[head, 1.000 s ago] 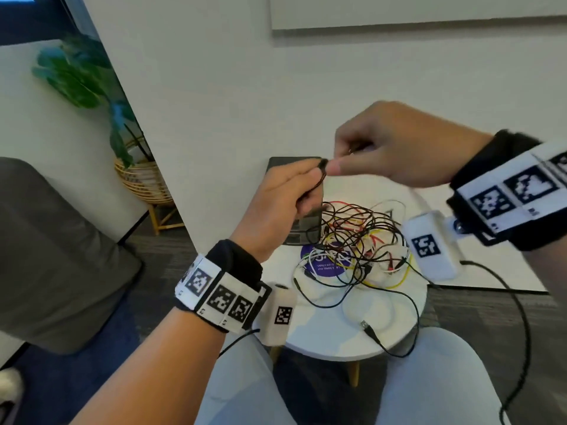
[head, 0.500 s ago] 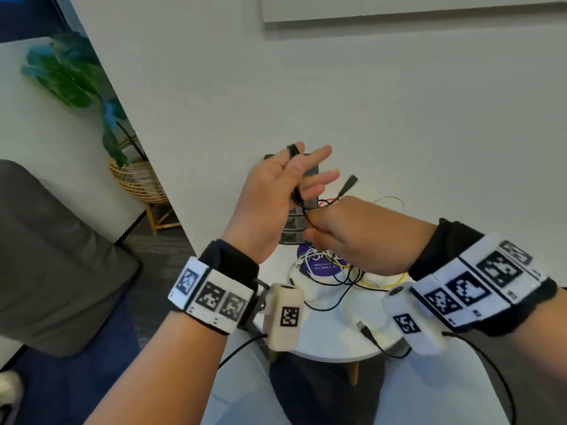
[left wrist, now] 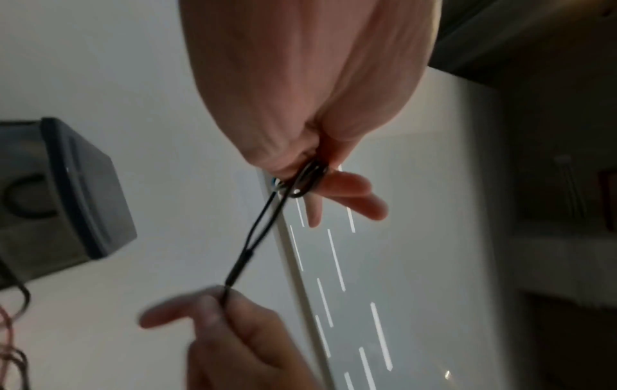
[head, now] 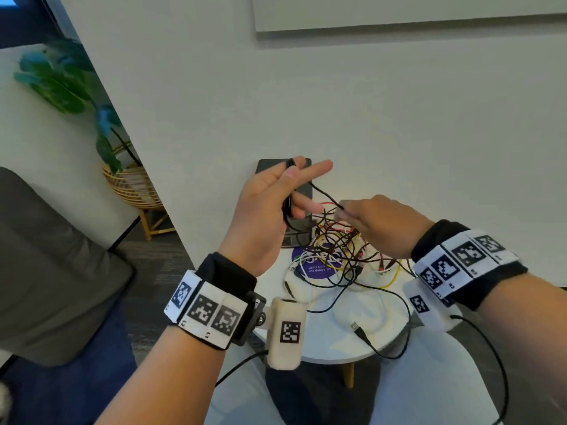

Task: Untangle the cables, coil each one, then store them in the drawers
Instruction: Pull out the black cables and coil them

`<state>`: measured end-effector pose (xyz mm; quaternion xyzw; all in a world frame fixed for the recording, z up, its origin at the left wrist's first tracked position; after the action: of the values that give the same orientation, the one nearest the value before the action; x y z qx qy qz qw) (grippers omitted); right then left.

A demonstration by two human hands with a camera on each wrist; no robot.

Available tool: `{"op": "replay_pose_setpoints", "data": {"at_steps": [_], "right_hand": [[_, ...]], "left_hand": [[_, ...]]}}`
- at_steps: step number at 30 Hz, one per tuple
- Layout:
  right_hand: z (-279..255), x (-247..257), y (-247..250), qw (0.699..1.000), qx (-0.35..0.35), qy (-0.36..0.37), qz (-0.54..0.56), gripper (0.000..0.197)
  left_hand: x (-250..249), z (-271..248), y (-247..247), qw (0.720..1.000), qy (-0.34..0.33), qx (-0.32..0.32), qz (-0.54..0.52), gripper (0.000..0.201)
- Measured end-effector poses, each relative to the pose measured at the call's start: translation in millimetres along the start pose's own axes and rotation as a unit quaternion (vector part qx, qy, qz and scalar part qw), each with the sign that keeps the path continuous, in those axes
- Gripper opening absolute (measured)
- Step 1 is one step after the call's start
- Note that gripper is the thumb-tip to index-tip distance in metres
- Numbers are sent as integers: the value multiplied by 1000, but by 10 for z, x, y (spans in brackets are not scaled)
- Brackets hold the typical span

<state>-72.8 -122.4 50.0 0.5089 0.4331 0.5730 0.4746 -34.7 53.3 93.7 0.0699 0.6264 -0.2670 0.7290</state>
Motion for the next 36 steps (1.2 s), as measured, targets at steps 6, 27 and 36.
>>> {"op": "replay_pose_setpoints", "data": {"at_steps": [6,27,36], "right_hand": [[-185,356,-16,996,52,75,-17,29],[-83,403,73,972,17,73,222,36],[-145,597,539,973,62,132,178,24]], "left_hand": [[236,89,13,999,37,-16,-6,24],[201,76,12,995,23,100,17,30],[476,4,-19,981,-4,79,175,27]]}}
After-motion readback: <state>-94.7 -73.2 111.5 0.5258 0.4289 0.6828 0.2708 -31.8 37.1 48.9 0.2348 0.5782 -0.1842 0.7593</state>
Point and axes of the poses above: each hand's wrist, its own z-axis towards the middle knuckle, its own y-axis out of the back of the hand, x = y × z, the point moved 5 cm from there along z, towards the middle knuckle, and after that the axes turned 6 degrees about -x, right-handed, at the moved point
